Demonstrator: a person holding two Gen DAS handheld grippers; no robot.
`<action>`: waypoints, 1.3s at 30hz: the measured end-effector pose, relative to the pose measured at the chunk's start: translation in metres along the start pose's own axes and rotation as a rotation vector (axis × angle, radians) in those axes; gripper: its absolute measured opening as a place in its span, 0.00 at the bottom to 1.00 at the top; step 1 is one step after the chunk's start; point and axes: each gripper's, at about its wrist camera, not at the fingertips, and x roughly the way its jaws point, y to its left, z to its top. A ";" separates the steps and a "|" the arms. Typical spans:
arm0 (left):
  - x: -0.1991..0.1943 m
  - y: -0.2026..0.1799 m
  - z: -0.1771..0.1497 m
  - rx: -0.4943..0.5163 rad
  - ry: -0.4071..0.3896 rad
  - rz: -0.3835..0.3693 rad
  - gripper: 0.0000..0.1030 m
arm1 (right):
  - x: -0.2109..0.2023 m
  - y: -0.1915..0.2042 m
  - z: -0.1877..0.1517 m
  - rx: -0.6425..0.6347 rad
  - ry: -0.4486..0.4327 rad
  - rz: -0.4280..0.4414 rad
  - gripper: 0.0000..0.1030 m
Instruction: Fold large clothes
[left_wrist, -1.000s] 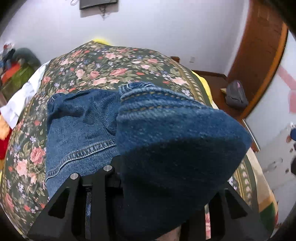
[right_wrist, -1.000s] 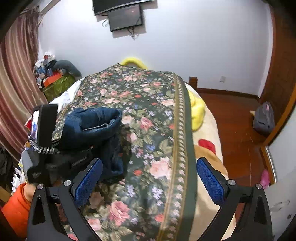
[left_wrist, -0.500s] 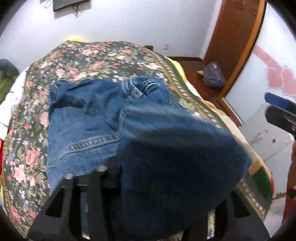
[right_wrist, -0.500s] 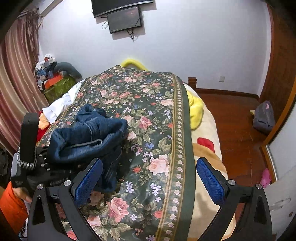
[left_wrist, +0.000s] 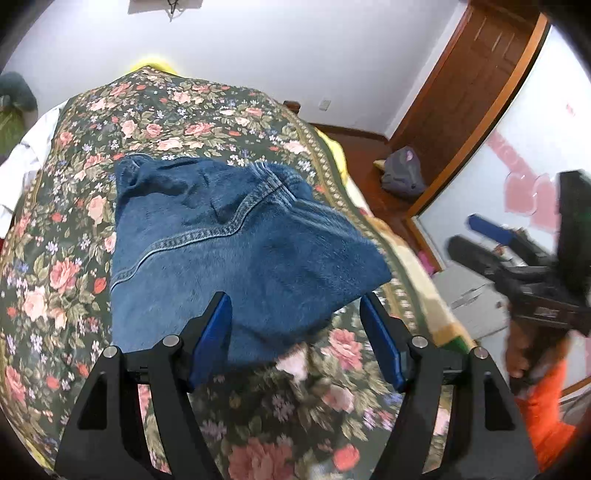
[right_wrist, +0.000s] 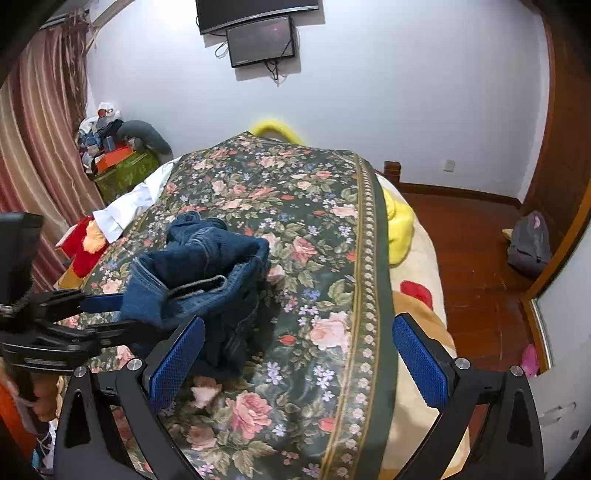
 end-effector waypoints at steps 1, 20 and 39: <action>-0.007 0.003 0.000 -0.012 -0.008 -0.003 0.69 | 0.001 0.005 0.002 -0.001 -0.001 0.016 0.98; 0.021 0.108 -0.014 -0.092 0.034 0.239 0.79 | 0.121 0.038 0.000 0.117 0.265 0.231 1.00; 0.006 0.097 -0.033 0.034 -0.002 0.256 0.96 | 0.093 0.027 -0.004 0.017 0.244 0.159 1.00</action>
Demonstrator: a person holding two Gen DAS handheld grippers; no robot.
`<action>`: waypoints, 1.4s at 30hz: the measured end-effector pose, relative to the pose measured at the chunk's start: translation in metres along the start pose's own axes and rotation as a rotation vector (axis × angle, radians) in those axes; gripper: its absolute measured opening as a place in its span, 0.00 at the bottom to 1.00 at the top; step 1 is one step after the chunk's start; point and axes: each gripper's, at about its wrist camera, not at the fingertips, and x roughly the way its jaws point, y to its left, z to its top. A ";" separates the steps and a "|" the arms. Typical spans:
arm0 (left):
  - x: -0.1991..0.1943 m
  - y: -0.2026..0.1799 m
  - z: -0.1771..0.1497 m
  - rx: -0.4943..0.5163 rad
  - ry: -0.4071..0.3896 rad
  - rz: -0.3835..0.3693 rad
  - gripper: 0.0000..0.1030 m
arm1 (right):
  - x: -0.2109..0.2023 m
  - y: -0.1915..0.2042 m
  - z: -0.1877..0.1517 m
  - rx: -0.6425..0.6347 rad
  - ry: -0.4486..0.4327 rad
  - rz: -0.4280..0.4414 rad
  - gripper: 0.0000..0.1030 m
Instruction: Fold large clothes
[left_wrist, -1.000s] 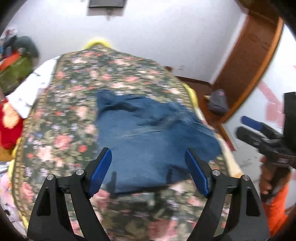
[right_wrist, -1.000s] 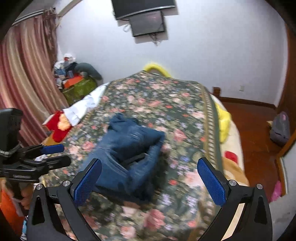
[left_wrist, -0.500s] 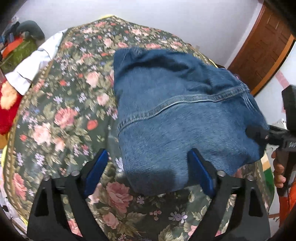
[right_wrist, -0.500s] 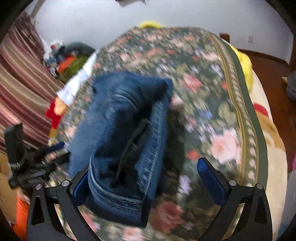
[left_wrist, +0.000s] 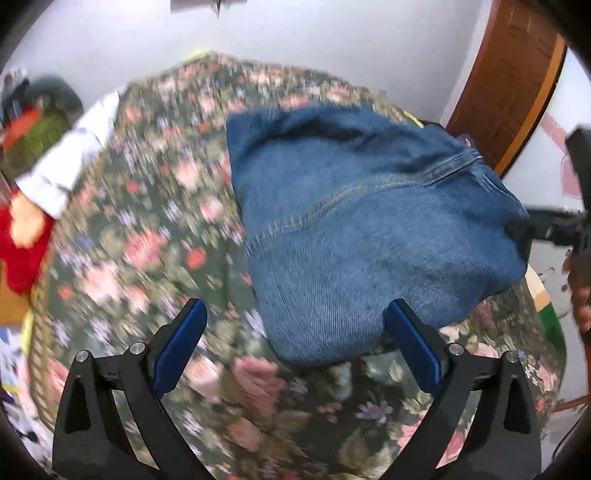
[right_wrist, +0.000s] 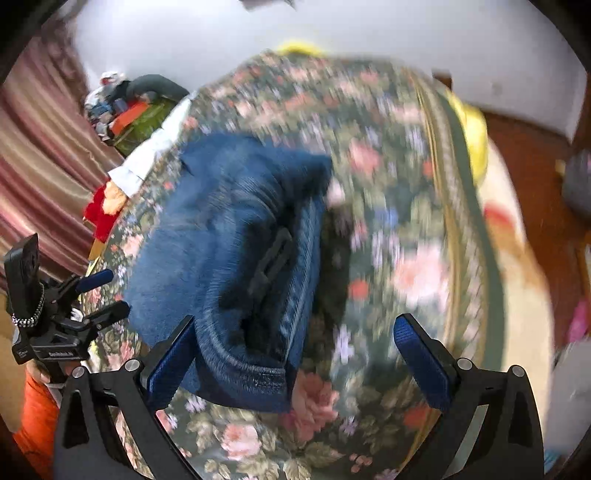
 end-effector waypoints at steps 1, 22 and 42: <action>-0.003 0.003 0.005 -0.007 -0.015 0.000 0.96 | -0.005 0.007 0.011 -0.022 -0.027 -0.004 1.00; 0.057 0.047 0.007 -0.212 0.045 -0.141 0.97 | 0.131 -0.014 0.112 0.059 0.198 -0.017 1.00; 0.036 0.065 0.035 -0.234 0.018 -0.120 0.96 | 0.054 -0.007 0.056 0.049 0.145 0.136 1.00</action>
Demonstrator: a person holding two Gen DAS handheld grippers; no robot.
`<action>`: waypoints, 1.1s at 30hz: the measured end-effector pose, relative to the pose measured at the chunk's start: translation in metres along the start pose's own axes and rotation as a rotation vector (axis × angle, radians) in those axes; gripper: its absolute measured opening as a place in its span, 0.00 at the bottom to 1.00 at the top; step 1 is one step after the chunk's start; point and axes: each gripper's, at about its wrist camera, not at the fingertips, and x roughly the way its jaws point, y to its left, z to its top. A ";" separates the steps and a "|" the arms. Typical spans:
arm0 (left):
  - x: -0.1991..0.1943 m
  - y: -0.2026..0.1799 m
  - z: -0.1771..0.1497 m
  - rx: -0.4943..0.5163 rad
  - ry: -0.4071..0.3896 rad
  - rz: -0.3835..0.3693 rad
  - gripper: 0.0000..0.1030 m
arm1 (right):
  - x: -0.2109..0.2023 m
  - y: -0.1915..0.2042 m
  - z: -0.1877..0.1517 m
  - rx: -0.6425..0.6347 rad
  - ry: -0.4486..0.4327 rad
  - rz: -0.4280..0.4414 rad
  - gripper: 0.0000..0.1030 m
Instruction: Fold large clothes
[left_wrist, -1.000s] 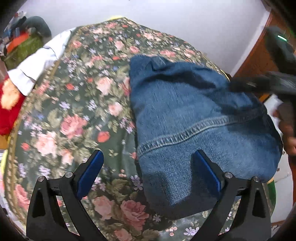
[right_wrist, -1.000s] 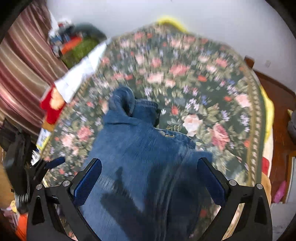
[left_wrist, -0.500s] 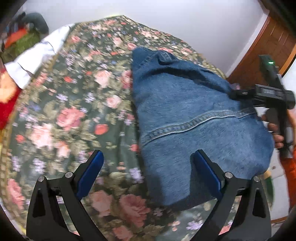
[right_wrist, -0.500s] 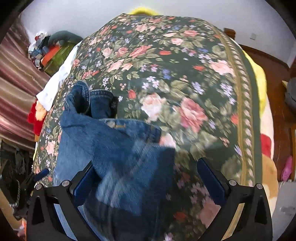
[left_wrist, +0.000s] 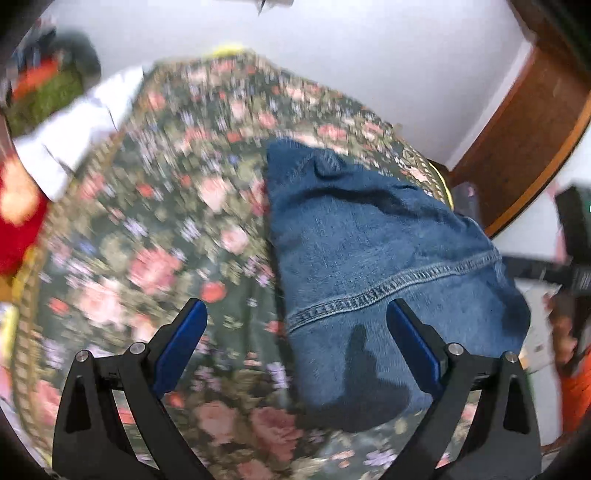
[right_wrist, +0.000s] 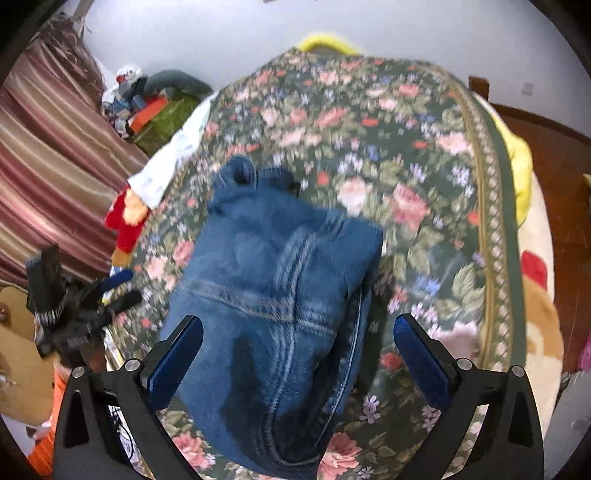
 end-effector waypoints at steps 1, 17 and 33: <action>0.010 0.004 0.001 -0.033 0.031 -0.015 0.96 | 0.010 -0.006 -0.002 0.022 0.024 0.008 1.00; 0.109 0.051 -0.002 -0.374 0.261 -0.423 1.00 | 0.102 -0.052 -0.006 0.245 0.184 0.423 1.00; 0.089 0.007 0.006 -0.327 0.164 -0.442 0.78 | 0.072 -0.024 -0.009 0.137 0.082 0.418 0.58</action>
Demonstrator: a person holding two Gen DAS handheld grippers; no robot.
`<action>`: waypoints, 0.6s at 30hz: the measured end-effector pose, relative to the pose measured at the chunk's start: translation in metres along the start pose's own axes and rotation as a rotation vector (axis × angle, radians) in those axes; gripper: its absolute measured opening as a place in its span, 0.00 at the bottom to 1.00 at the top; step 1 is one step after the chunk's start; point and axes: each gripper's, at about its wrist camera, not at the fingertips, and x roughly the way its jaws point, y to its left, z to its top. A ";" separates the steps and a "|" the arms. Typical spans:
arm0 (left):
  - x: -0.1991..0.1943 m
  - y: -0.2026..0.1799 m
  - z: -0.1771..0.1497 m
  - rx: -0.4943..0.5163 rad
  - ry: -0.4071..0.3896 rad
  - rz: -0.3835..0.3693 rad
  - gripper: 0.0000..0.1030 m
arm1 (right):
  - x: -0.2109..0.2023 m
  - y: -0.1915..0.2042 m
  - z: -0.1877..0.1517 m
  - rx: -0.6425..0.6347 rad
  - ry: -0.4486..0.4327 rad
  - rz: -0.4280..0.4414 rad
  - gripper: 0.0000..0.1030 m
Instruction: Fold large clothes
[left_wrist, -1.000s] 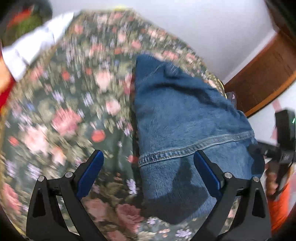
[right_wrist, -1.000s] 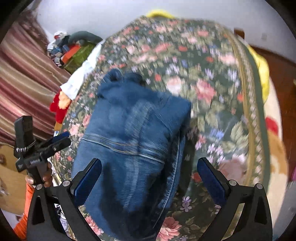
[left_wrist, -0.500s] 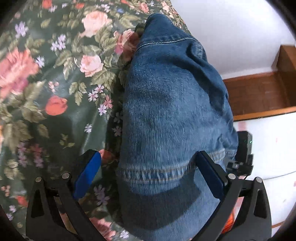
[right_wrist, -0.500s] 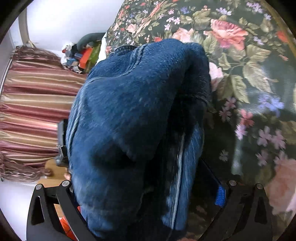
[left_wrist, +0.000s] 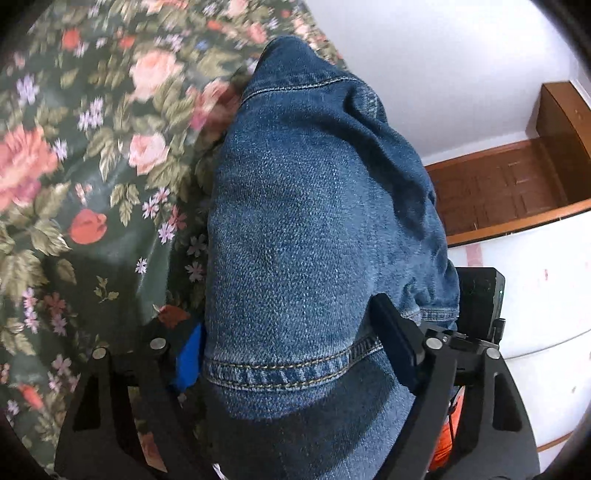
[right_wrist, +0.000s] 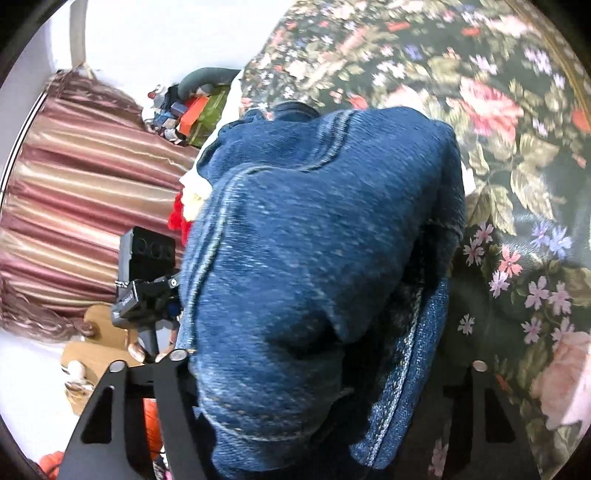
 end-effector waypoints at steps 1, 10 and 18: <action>-0.003 -0.007 0.000 0.016 -0.008 0.009 0.78 | -0.002 0.005 0.000 -0.009 -0.003 0.002 0.57; -0.067 -0.053 -0.003 0.120 -0.119 0.012 0.76 | -0.035 0.068 -0.004 -0.091 -0.063 0.018 0.51; -0.151 -0.060 -0.006 0.176 -0.226 -0.003 0.76 | -0.043 0.139 -0.009 -0.188 -0.097 0.026 0.51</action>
